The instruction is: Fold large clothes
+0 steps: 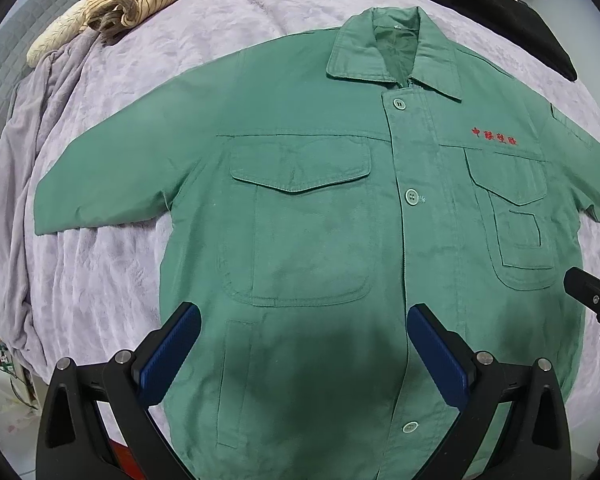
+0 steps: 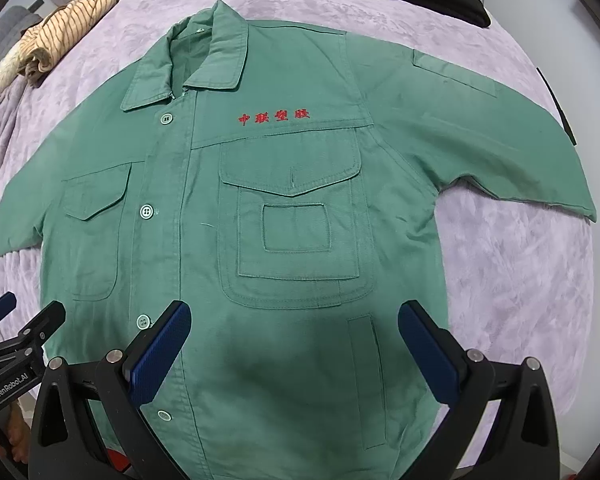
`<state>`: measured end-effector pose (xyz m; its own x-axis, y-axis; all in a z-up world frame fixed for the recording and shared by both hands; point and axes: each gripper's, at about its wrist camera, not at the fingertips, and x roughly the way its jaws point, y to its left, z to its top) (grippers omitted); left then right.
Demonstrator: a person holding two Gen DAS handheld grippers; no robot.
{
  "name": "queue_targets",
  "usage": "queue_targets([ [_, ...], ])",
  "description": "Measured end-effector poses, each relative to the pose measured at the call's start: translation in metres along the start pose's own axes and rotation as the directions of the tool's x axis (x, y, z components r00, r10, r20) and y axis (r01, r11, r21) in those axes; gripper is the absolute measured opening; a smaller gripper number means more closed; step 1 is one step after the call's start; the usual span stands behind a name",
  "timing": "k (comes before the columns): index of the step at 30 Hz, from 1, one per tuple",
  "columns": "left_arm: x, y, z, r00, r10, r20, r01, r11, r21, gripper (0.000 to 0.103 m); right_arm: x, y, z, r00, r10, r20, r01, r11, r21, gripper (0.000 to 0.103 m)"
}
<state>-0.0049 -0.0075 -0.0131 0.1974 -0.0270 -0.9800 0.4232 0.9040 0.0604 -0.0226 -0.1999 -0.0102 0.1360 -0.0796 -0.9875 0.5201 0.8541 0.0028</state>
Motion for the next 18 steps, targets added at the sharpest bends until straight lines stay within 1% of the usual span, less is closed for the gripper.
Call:
queue_targets([
  [18, -0.0011, 0.0060, -0.0032, 1.000, 0.018, -0.011, -0.018, 0.999, -0.029, 0.103, -0.0027, 0.0021, -0.0001, 1.000, 0.006, 0.004, -0.006, 1.000, -0.011, 0.103],
])
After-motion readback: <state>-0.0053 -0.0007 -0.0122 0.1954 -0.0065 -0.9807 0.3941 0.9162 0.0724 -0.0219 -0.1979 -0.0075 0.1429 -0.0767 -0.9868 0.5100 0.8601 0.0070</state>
